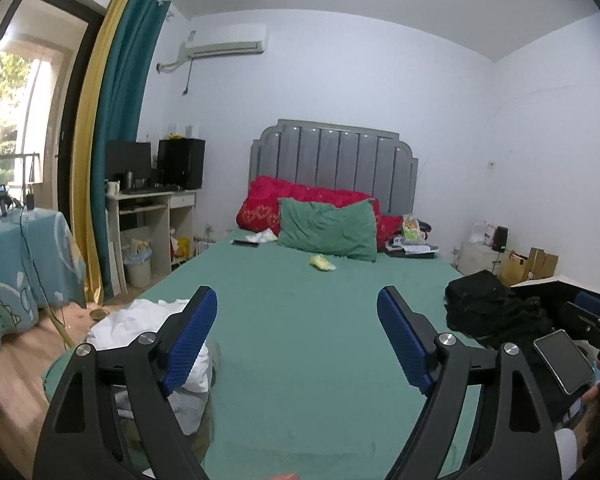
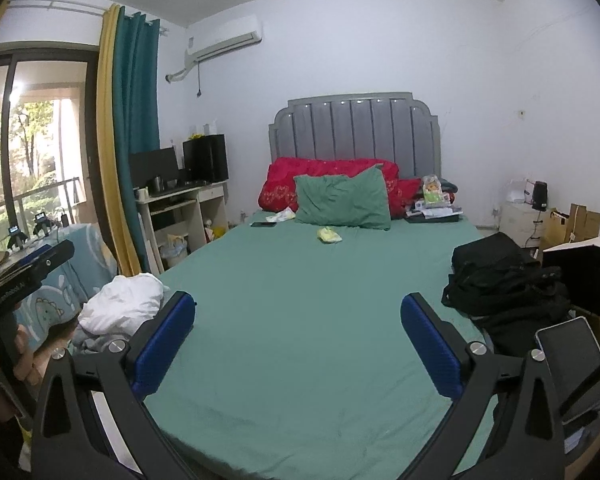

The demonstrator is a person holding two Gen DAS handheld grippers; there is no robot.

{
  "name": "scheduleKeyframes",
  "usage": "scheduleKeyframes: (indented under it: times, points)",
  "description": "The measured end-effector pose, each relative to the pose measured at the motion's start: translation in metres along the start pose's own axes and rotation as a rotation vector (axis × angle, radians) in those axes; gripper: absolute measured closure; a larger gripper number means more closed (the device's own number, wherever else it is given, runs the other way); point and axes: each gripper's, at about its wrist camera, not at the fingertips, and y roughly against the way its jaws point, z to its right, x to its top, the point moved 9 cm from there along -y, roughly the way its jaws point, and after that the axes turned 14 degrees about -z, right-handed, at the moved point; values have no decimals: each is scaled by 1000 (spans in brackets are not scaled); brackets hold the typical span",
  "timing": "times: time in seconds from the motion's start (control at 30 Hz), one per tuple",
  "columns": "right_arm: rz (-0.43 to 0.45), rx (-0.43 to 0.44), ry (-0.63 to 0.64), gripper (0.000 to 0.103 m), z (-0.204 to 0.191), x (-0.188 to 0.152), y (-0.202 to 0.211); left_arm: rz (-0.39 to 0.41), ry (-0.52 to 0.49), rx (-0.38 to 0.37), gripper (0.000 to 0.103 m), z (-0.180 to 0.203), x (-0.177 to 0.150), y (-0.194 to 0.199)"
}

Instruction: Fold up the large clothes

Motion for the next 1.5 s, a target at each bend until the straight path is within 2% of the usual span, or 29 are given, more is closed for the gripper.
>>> scheduleKeyframes:
  times: [0.3, 1.5]
  points:
    - [-49, 9, 0, 1, 2, -7, -20, -57, 20, -43, 18, -8, -12, -20]
    - [-62, 11, -1, 1, 2, -8, -28, -52, -10, -67, 18, -1, -11, -26]
